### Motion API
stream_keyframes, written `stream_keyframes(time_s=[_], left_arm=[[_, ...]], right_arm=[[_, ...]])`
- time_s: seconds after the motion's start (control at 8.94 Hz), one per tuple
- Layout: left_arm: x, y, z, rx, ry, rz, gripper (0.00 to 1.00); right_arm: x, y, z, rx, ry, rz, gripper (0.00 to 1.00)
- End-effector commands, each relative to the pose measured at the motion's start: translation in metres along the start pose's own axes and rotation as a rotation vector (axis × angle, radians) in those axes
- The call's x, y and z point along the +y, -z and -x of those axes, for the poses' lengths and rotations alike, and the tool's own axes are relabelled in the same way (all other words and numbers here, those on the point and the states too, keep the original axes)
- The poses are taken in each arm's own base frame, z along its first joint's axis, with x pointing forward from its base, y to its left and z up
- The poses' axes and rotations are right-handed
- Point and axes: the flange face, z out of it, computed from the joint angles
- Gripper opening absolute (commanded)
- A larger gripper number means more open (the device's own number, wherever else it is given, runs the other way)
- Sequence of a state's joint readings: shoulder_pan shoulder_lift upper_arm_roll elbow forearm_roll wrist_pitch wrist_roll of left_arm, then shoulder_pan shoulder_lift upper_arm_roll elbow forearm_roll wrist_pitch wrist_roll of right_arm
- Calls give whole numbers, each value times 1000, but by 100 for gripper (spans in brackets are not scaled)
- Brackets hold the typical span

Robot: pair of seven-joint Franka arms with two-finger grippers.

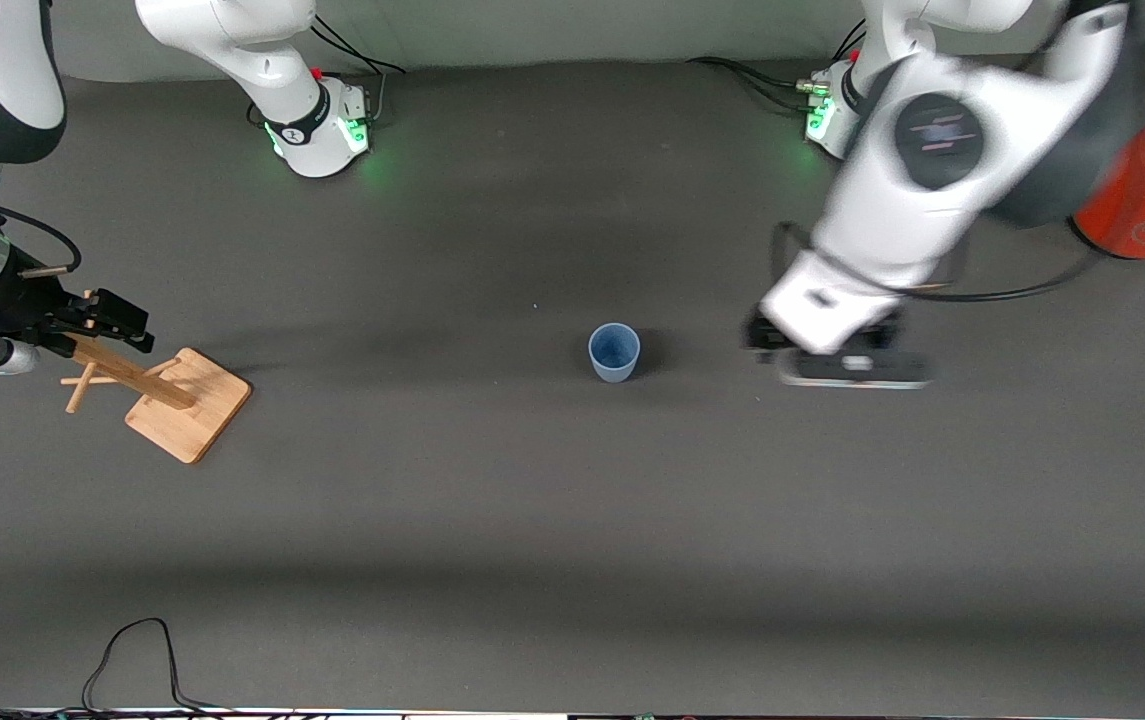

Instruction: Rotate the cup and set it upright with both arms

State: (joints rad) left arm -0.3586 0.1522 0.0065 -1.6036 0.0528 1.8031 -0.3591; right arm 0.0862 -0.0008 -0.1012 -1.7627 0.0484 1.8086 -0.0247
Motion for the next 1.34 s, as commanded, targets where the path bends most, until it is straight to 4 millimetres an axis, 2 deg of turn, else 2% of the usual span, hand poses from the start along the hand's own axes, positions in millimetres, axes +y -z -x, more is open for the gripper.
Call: stream_keyframes(time_s=[0.0,0.34,0.45,0.67,0.9,1.01,1.23], left_arm=[[-86,26,6,-26,4,4,100],[-184,33,28,-49,52,14,100],[-210,31,40,-29,54,32,100],[-242,27,48,-15,75,38,100],[-246,25,49,-25,87,23,100],[-237,24,48,-32,74,16,100],[-234,25,45,-33,68,13,100]], right_arm=[[-9,13,11,-26,-5,-12,100],[-5,24,10,-34,10,50,100],[-4,23,10,-37,6,51,100],[-4,24,10,-37,6,50,100],[-3,24,10,-37,6,50,100],[-3,24,10,-37,5,50,100],[-3,23,10,-37,5,51,100]])
